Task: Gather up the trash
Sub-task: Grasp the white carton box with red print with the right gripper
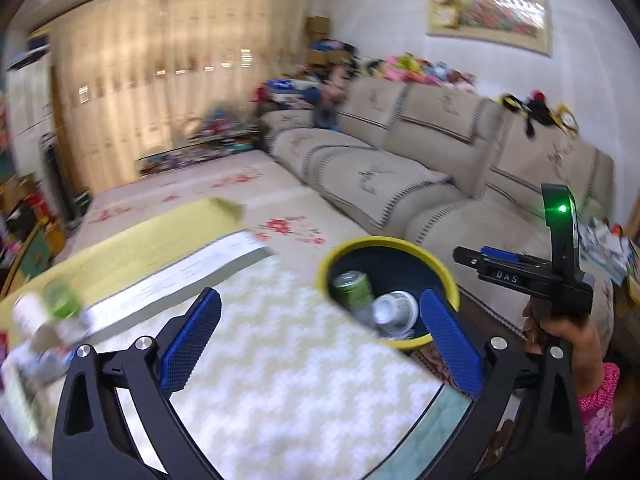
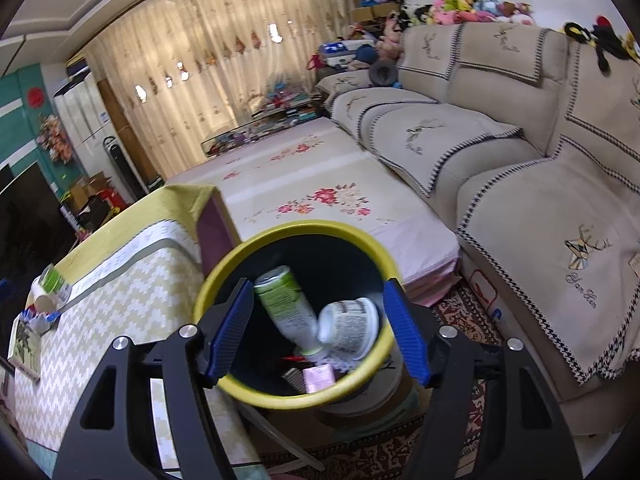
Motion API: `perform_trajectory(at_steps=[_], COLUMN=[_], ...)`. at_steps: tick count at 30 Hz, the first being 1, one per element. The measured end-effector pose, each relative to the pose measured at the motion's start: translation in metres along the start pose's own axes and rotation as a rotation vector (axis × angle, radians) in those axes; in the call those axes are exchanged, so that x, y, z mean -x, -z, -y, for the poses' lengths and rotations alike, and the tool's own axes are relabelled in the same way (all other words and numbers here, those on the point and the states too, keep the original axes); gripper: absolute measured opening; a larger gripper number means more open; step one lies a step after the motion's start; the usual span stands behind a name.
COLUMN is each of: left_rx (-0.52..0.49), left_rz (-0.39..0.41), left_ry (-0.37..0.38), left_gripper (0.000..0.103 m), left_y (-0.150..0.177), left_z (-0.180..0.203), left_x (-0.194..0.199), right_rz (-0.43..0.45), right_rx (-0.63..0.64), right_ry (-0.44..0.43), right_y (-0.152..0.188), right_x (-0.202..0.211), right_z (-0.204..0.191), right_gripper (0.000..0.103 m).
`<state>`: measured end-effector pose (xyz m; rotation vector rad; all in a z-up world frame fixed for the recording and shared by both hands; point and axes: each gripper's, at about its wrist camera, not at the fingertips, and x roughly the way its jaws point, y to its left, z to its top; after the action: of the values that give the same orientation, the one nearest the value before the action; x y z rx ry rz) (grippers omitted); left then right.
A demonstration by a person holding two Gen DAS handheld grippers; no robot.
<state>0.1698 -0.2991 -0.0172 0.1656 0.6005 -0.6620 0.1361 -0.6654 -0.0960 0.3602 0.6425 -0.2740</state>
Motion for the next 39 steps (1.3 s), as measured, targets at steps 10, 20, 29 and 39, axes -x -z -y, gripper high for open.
perform_trajectory(at_steps=[10,20,29,39], left_rx=[0.233,0.347,0.460,0.494], left_rz=[0.037,0.111,0.129,0.137], left_ry=[-0.277,-0.522,-0.603,-0.591], left_gripper=[0.098,0.098,0.098,0.098], left_y=[0.064,0.114,0.156,0.171], left_z=[-0.110,-0.188,-0.242,-0.253], left_x=[0.111,0.216,0.265,0.270], right_rz=[-0.036,-0.123,-0.173,-0.243], right_rx=[0.133,0.393,0.604,0.681], right_ry=[-0.118,-0.367,-0.585,-0.589], right_y=[0.016,0.063,0.121,0.151], right_x=[-0.004,-0.003,0.025,0.002], right_z=[-0.089,-0.269,-0.398,-0.468], right_gripper=[0.064,0.065,0.068,0.068])
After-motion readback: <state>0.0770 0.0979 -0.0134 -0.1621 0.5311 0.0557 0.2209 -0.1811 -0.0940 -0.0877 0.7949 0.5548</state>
